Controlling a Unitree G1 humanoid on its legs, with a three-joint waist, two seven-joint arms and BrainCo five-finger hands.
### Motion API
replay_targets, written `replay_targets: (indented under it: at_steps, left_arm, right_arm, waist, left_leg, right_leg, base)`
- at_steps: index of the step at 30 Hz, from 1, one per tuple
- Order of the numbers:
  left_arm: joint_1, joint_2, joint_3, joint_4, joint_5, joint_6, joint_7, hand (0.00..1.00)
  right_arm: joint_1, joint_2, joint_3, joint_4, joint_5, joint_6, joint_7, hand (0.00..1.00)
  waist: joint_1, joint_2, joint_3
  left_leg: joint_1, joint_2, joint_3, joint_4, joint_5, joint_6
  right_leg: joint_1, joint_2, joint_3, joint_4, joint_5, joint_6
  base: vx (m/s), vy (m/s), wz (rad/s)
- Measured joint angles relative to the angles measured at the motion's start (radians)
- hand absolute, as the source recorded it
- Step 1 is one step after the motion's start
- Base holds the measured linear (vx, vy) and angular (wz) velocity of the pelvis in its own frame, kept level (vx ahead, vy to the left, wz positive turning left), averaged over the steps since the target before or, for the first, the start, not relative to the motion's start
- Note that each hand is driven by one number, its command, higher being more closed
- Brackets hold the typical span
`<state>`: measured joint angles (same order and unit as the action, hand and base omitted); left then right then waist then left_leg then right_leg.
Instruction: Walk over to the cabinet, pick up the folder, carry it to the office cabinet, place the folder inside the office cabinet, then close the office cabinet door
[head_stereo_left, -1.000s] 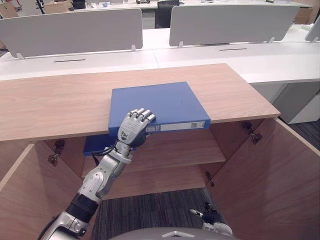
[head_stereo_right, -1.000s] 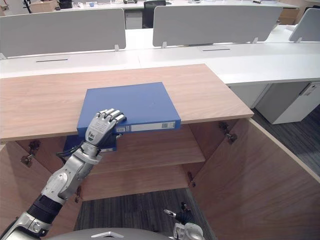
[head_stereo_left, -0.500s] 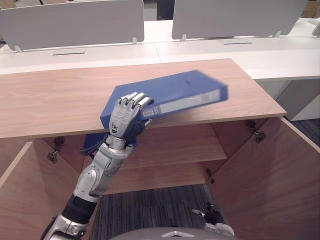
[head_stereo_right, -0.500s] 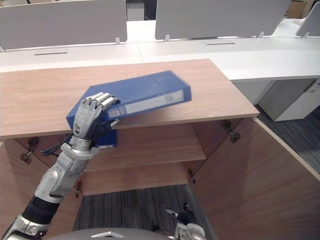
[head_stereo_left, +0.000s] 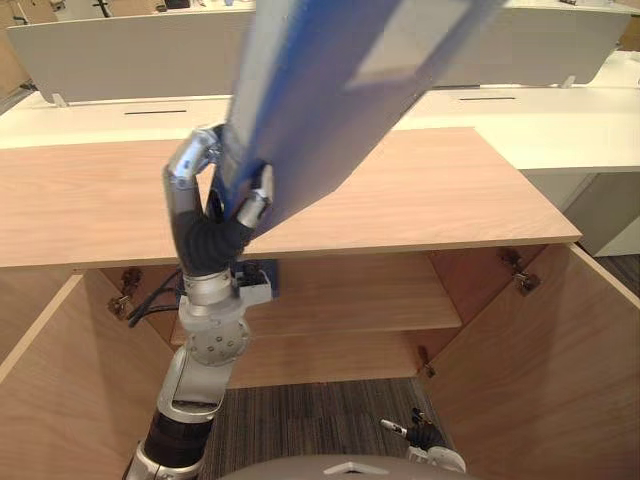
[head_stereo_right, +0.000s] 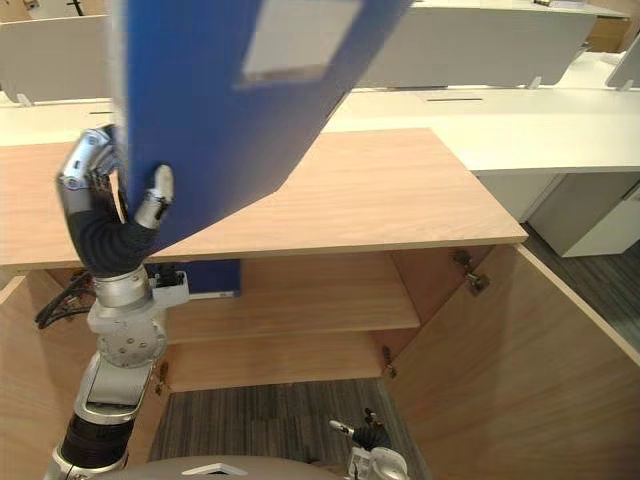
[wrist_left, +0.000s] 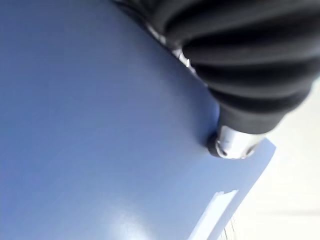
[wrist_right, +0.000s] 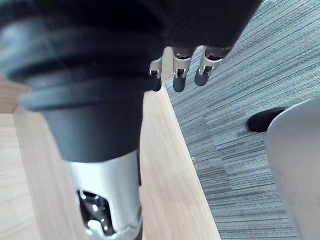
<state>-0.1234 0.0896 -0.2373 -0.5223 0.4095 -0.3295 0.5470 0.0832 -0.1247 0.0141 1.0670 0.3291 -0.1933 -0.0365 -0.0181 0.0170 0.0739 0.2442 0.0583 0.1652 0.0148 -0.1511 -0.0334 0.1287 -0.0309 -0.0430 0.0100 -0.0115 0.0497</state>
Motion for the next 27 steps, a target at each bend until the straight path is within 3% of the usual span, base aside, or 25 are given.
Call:
replay_targets:
  at_steps: [4,9,16,20,27]
  left_arm:
    - [0.004,-0.025,-0.018,-0.040,-0.145,-0.033,-0.010,1.00]
    - [0.034,-0.035,-0.043,-0.058,-0.233,-0.053,-0.037,1.00]
    - [0.111,-0.034,-0.039,-0.138,-0.260,-0.053,-0.058,1.00]
    - [0.150,-0.036,-0.009,-0.175,-0.261,-0.074,-0.057,1.00]
    - [0.245,-0.053,0.005,-0.175,-0.286,-0.074,-0.063,1.00]
  right_arm:
    - [-0.009,0.000,0.016,-0.002,0.001,0.000,-0.018,0.00]
    - [0.035,0.012,0.021,-0.127,0.038,-0.004,-0.037,0.00]
    - [0.084,0.069,-0.022,-0.556,0.069,-0.069,-0.057,0.00]
    - [0.114,0.130,-0.078,-0.821,0.108,-0.146,-0.085,0.00]
    - [0.198,0.183,-0.096,-1.168,0.105,-0.199,-0.122,0.00]
  waist:
    - [0.002,0.001,-0.002]
    - [0.004,0.007,-0.006]
    - [-0.010,0.012,-0.009]
    - [-0.010,0.013,-0.010]
    - [-0.022,0.014,-0.007]
  left_leg:
    - [-0.016,0.000,0.000,0.001,0.000,0.000]
    - [-0.017,0.000,0.004,0.001,0.002,0.000]
    - [-0.016,0.001,0.026,0.001,0.001,0.000]
    - [-0.023,0.001,0.046,0.001,0.001,0.001]
    - [-0.023,0.001,0.080,0.001,-0.005,0.004]
  right_leg:
    - [-0.019,0.000,0.000,0.007,-0.001,0.000]
    - [-0.023,0.000,0.002,0.007,0.000,0.000]
    - [-0.031,0.003,0.021,0.005,0.003,0.001]
    - [-0.045,0.005,0.037,-0.003,0.014,0.002]
    - [-0.048,0.013,0.072,-0.031,0.035,0.004]
  base:
    - [-0.04,-0.020,0.00]
    - [0.00,-0.002,-0.01]
    - [-0.03,-0.013,-0.07]
    - [-0.04,-0.012,-0.14]
    - [-0.02,-0.011,-0.15]
